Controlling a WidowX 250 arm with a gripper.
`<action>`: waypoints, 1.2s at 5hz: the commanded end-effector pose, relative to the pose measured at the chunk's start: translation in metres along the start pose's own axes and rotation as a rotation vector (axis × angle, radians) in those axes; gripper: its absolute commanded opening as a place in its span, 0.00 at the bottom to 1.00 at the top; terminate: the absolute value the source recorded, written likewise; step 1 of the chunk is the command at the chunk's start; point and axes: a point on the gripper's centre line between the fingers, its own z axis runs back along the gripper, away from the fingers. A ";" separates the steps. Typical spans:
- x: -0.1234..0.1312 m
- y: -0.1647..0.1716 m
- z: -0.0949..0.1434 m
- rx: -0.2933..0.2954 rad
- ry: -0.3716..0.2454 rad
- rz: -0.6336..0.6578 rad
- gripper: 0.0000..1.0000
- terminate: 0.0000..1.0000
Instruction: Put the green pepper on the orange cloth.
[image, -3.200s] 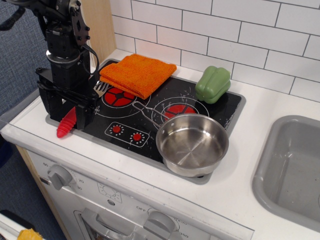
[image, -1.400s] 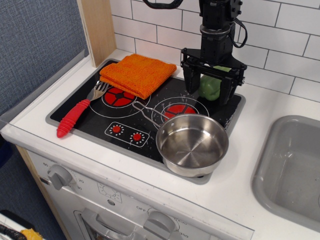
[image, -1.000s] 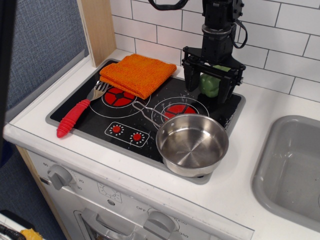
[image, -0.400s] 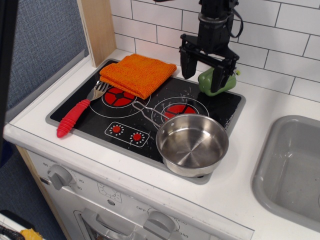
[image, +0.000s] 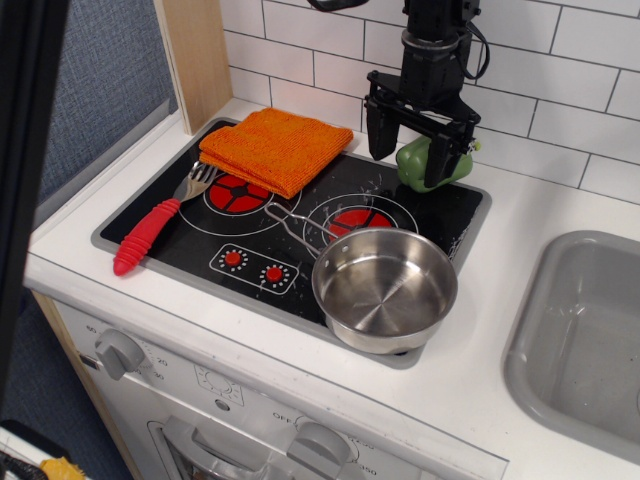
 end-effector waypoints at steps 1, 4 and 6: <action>0.006 -0.002 0.008 -0.014 -0.047 -0.018 0.00 0.00; -0.036 0.024 0.062 0.038 -0.144 0.033 0.00 0.00; -0.077 0.086 0.048 0.156 -0.048 0.143 0.00 0.00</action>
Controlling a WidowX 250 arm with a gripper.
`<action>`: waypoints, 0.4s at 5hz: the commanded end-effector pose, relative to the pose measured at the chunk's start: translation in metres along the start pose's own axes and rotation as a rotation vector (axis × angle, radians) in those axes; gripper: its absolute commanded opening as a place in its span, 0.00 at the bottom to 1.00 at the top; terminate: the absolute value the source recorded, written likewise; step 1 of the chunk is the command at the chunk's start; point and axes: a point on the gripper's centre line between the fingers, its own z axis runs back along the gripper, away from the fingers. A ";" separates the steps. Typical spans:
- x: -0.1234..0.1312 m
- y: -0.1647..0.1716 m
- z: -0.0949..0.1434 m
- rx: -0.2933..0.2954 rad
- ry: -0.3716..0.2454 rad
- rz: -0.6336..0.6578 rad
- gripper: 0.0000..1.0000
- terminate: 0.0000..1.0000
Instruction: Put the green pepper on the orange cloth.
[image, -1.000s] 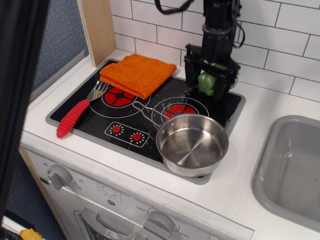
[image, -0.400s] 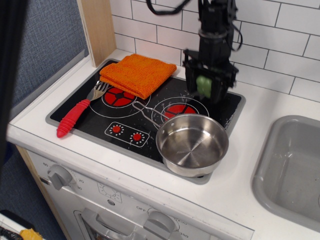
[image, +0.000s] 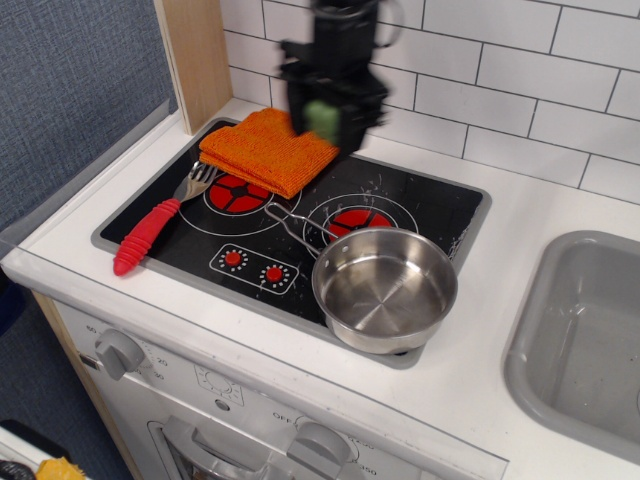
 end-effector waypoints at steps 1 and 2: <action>-0.014 0.042 0.003 0.074 0.020 0.058 0.00 0.00; -0.012 0.050 -0.004 0.067 0.027 0.070 0.00 0.00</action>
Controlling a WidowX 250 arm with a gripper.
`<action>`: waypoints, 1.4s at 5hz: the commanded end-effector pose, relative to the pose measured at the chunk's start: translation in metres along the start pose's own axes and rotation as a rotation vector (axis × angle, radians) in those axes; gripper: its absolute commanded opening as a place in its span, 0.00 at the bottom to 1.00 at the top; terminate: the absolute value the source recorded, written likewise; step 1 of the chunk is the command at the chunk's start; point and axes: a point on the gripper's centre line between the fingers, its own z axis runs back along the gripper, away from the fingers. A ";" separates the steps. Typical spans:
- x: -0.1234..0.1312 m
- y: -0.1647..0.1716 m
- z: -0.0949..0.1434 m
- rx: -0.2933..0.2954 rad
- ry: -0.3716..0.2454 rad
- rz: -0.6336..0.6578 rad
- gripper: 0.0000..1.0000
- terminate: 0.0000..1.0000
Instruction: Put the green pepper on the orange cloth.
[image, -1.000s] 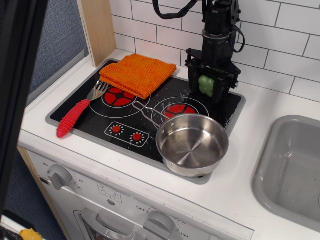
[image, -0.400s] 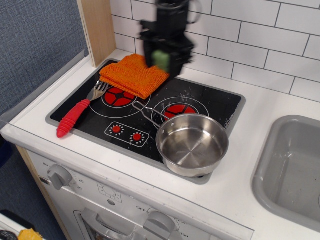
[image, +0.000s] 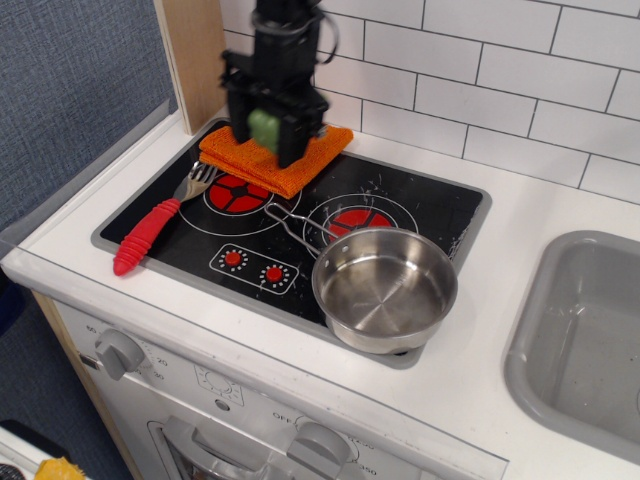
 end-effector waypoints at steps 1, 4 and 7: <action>0.006 0.023 0.010 0.007 -0.027 0.039 0.00 0.00; 0.006 0.019 0.015 -0.041 -0.042 0.028 1.00 0.00; -0.011 0.022 0.047 -0.089 -0.136 0.048 1.00 0.00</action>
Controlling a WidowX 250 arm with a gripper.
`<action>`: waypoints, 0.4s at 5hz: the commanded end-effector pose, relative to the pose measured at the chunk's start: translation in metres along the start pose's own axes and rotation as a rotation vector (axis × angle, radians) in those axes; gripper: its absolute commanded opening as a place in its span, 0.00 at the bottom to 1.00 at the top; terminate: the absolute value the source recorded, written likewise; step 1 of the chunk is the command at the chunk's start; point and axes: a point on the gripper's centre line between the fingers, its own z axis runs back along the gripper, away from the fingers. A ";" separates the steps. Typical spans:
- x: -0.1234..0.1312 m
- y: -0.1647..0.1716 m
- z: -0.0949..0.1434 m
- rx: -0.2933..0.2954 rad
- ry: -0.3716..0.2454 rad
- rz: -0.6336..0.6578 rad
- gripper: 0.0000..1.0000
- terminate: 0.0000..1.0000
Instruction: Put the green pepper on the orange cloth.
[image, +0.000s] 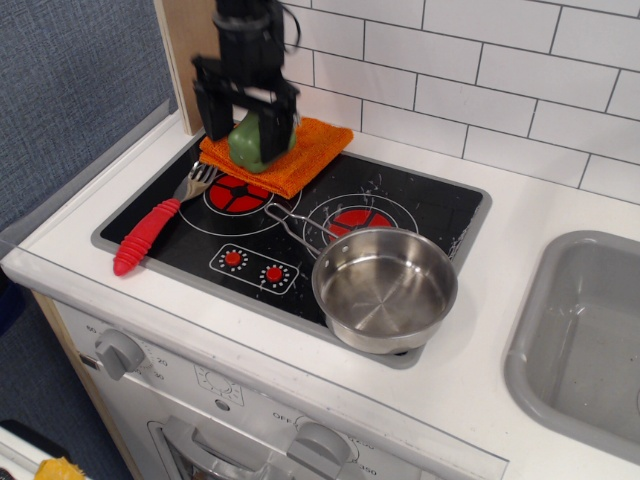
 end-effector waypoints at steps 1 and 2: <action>-0.012 0.000 0.039 0.035 -0.086 -0.017 1.00 0.00; -0.012 -0.002 0.039 0.044 -0.085 -0.025 1.00 0.00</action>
